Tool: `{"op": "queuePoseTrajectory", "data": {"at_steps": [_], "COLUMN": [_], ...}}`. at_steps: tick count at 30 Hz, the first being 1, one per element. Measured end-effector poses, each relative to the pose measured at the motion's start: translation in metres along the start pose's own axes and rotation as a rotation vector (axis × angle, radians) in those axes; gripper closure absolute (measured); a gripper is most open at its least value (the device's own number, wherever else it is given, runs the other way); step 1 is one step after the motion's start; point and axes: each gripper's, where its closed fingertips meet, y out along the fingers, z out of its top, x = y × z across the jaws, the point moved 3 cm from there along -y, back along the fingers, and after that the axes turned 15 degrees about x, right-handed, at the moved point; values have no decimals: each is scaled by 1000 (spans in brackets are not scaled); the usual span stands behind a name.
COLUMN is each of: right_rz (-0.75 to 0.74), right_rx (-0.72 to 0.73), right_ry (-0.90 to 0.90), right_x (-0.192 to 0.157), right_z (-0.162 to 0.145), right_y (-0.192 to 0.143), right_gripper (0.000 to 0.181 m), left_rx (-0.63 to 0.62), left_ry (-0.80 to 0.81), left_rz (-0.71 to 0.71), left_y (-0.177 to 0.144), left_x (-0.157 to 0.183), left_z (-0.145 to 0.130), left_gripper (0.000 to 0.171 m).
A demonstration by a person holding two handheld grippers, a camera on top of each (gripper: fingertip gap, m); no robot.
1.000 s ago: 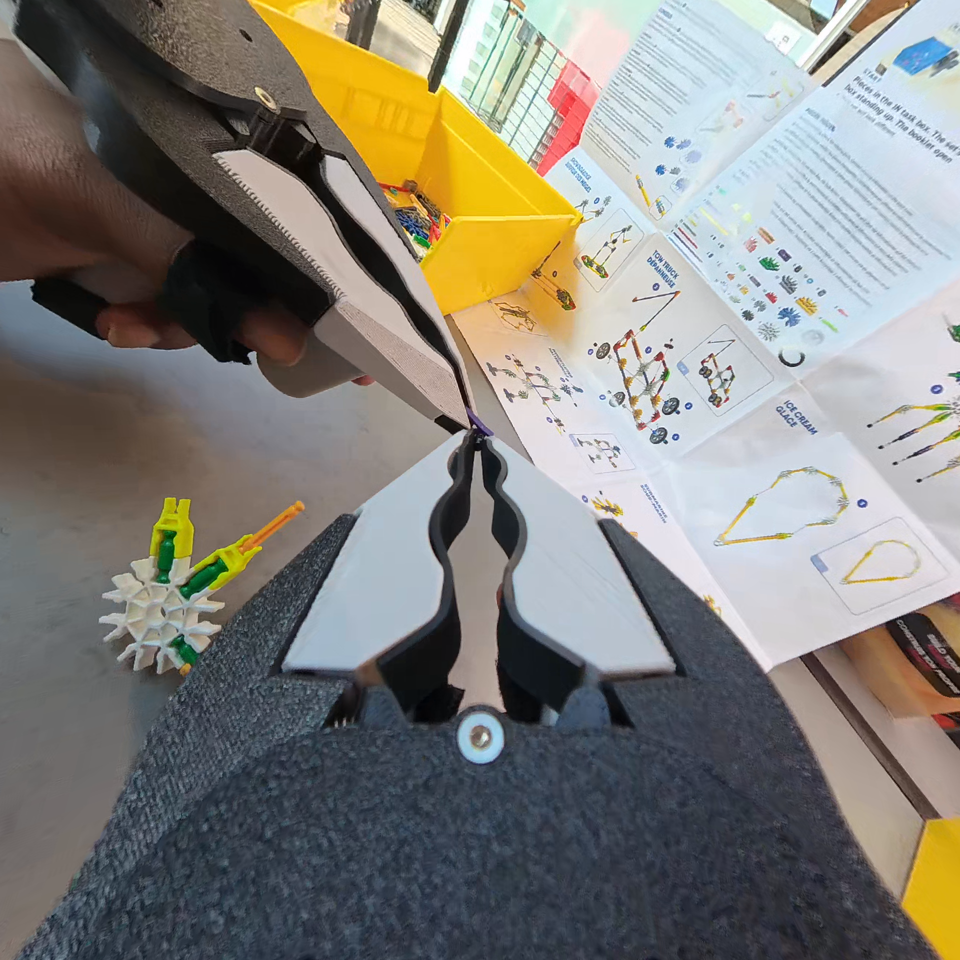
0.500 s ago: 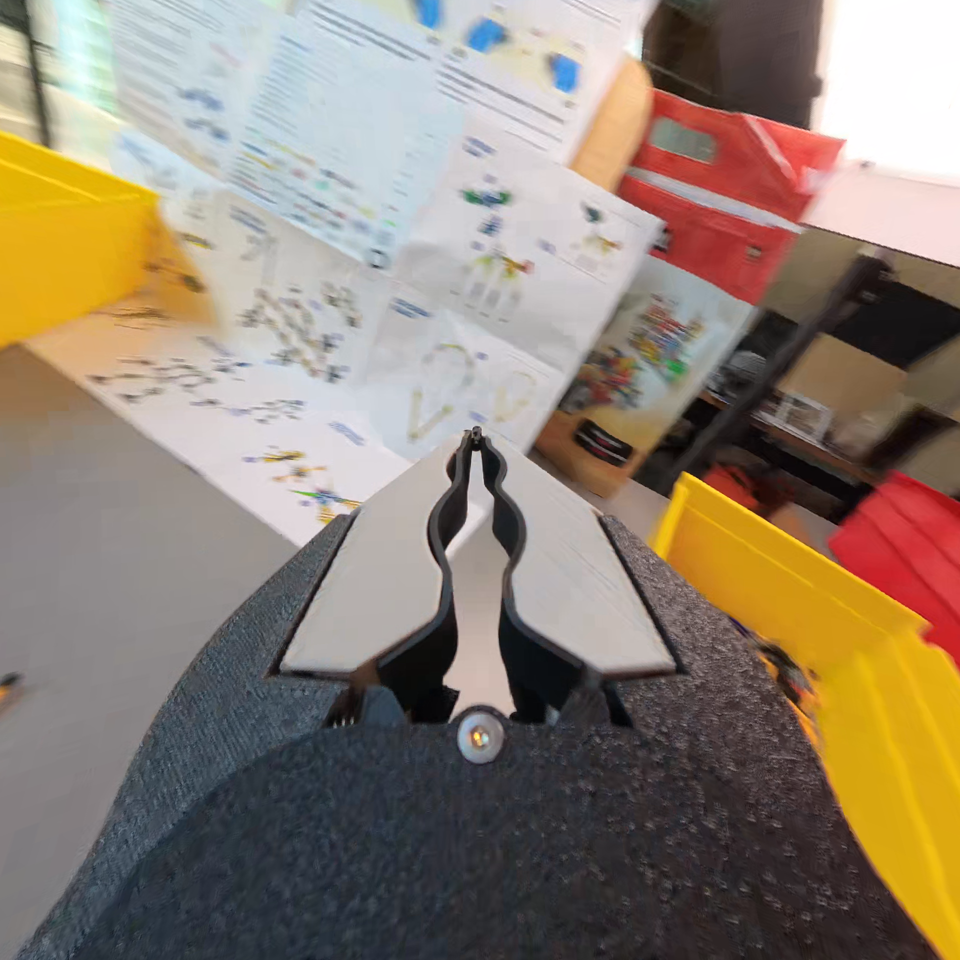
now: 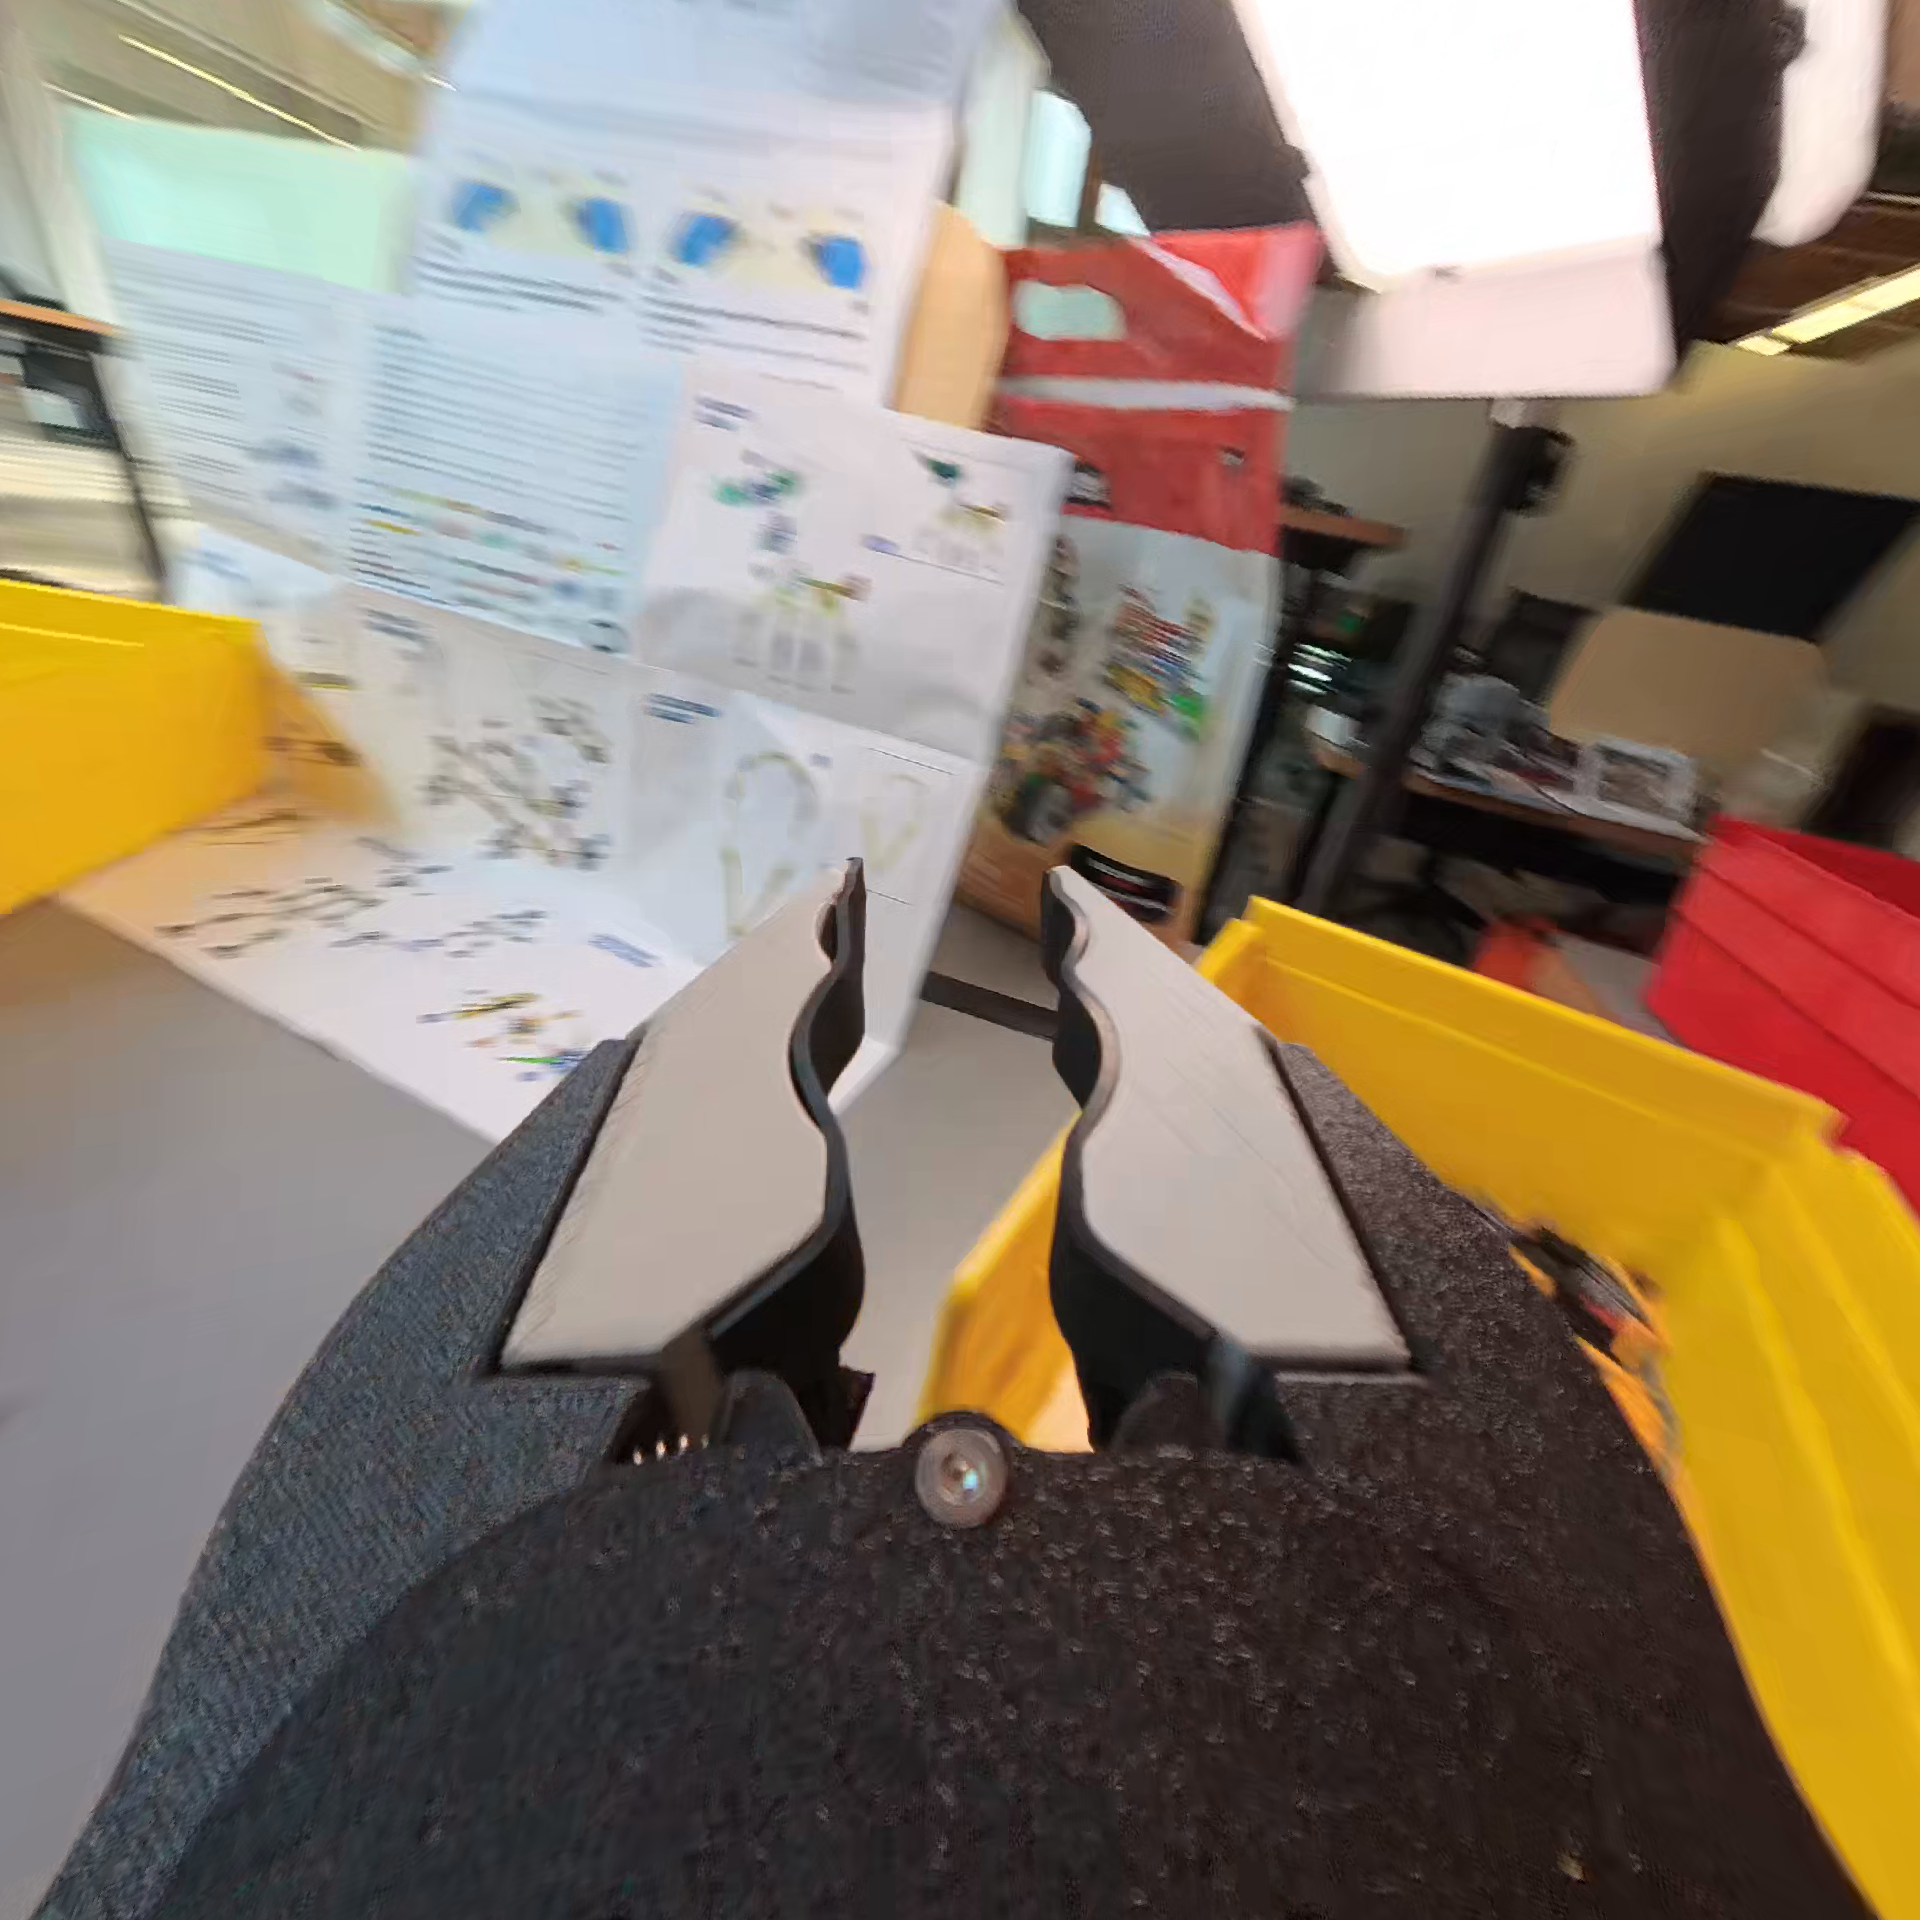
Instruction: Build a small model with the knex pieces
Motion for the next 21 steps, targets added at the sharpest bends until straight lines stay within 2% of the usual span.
{"op": "queuePoseTrajectory", "data": {"at_steps": [2,4,7,9,12,21], "right_rz": [349,674,964,1057,1115,1115], "right_rx": [78,70,22,7,0,-12], "right_ry": [65,121,124,124,149,85], "right_x": [-65,-132,-207,-237,-257,-265], "right_z": [17,24,23,20,18,12], "right_y": [0,-12,-32,-41,-47,-49], "right_gripper": [154,158,158,158,160,165], "left_rx": [17,32,39,39,31,1], "left_ry": [-44,-86,-123,-127,-122,-146], "left_rz": [-46,-87,-141,-172,-204,-258], "left_y": [1,1,1,2,2,4], "left_x": [5,9,16,21,27,37], "left_z": [1,2,2,2,0,-5], "left_gripper": [169,169,169,169,169,168]}}
